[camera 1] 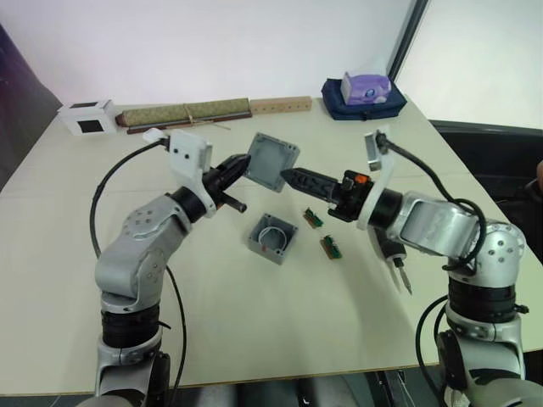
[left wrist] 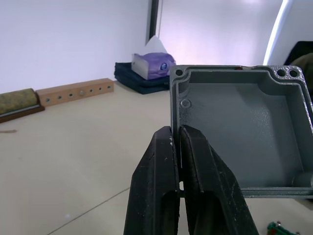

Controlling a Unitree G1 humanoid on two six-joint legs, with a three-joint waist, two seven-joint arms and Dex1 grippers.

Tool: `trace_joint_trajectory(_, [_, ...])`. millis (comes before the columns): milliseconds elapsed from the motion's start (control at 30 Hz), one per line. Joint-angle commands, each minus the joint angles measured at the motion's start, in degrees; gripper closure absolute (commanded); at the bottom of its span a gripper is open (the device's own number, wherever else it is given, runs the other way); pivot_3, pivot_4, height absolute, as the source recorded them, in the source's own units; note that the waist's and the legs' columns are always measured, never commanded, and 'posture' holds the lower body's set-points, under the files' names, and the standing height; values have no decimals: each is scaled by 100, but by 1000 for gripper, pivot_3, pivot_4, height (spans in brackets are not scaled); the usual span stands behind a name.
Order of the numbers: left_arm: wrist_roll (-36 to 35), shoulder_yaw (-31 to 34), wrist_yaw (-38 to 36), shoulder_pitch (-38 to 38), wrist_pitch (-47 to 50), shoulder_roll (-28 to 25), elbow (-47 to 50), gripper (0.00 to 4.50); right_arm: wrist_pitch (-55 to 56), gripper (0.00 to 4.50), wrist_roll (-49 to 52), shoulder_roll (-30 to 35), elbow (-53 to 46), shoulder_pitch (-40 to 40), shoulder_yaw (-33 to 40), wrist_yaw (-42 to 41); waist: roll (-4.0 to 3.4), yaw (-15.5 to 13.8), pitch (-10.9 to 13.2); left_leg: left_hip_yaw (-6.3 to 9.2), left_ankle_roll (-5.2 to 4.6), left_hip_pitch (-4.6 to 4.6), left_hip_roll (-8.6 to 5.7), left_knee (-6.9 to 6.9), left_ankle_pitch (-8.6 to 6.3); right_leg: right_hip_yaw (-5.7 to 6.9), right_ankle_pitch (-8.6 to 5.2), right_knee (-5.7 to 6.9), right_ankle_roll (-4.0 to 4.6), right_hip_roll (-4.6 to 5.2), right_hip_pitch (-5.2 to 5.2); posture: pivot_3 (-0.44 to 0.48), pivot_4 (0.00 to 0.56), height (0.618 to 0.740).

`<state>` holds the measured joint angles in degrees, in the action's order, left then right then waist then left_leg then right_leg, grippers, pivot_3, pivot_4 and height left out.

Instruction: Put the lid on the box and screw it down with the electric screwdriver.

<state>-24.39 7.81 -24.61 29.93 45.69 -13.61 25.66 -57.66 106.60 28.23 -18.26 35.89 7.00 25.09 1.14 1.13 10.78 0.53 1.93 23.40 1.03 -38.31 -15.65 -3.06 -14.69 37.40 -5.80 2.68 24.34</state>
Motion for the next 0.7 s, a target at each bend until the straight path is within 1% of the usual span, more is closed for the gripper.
trace_joint_trajectory(33, [-128, -48, 18, 16, -154, -76, 163, 4442, 363, 0, 274, 70, -221, 101, -157, 168, 0, 1, 0, 0, 0, 0, 0, 0, 0, 0, 0, -1, 0, 0, 0, 0, 150, 740])
trace_joint_trajectory(67, [-132, -54, 37, 12, -146, -76, 165, 4480, 418, 251, 296, 77, -233, 105, -200, 195, 0, 0, 0, 0, 0, 0, 0, 0, 0, 0, 0, -1, 0, 0, 0, 0, 150, 740])
trace_joint_trajectory(100, [-142, -67, 26, -9, -141, -88, 174, 4480, 449, 251, 290, 88, -249, 120, -254, 196, 0, -1, 0, 0, 0, 0, 0, 0, 0, 0, 0, -1, 0, 0, 0, 0, 150, 740])
trace_joint_trajectory(167, [-150, -77, 39, -40, -128, -92, 183, 4500, 519, 764, 310, 92, -260, 148, -338, 215, 0, -4, 0, 0, 0, 0, 0, 1, 0, 0, 0, -2, 0, 0, 0, 0, 150, 740])
trace_joint_trajectory(200, [-156, -79, 47, -52, -122, -94, 192, 4500, 555, 1138, 329, 104, -270, 152, -366, 222, 0, -4, 0, 0, 0, 0, 0, 1, 0, 0, 0, -2, 0, 0, 0, 0, 150, 740])
trace_joint_trajectory(233, [-162, -82, 50, -58, -123, -98, 198, 4500, 588, 1417, 342, 121, -276, 157, -393, 223, 0, -5, 0, 0, 0, 0, 0, 1, 0, 0, 0, -3, 0, 0, 0, 0, 150, 740])
trace_joint_trajectory(333, [-192, -97, 61, -71, -108, -101, 220, 4500, 669, 2578, 343, 149, -278, 190, -467, 211, 0, -10, 0, 0, 0, 0, 1, 1, 0, 0, 0, -3, 0, 0, 0, 0, 150, 740])
trace_joint_trajectory(367, [-206, -101, 71, -73, -104, -105, 224, 4500, 695, 2891, 344, 160, -278, 197, -487, 207, 0, -13, 0, 0, 0, 0, 1, 1, 0, 0, 0, -3, 0, 0, 0, 0, 150, 740])
trace_joint_trajectory(433, [-255, -122, 97, -84, -77, -107, 251, 4500, 728, 3735, 329, 180, -275, 223, -530, 186, 0, -11, 0, 0, 0, 1, 1, 1, 0, 0, 0, -4, 0, 0, 0, 0, 150, 740])
trace_joint_trajectory(500, [-324, -136, 116, -102, -18, -113, 292, 4500, 764, 4300, 320, 187, -263, 263, -562, 173, 0, -12, 0, 0, 0, 1, 1, 1, 0, 0, 0, -4, 0, 0, 0, 0, 150, 740])
trace_joint_trajectory(700, [-448, -154, 126, -148, 84, -204, 352, 4500, 817, 4312, 332, 266, -249, 356, -572, 119, 0, -8, 0, 0, 0, 0, 2, 2, 0, 0, 0, -4, 0, -2, 0, 0, 150, 740])
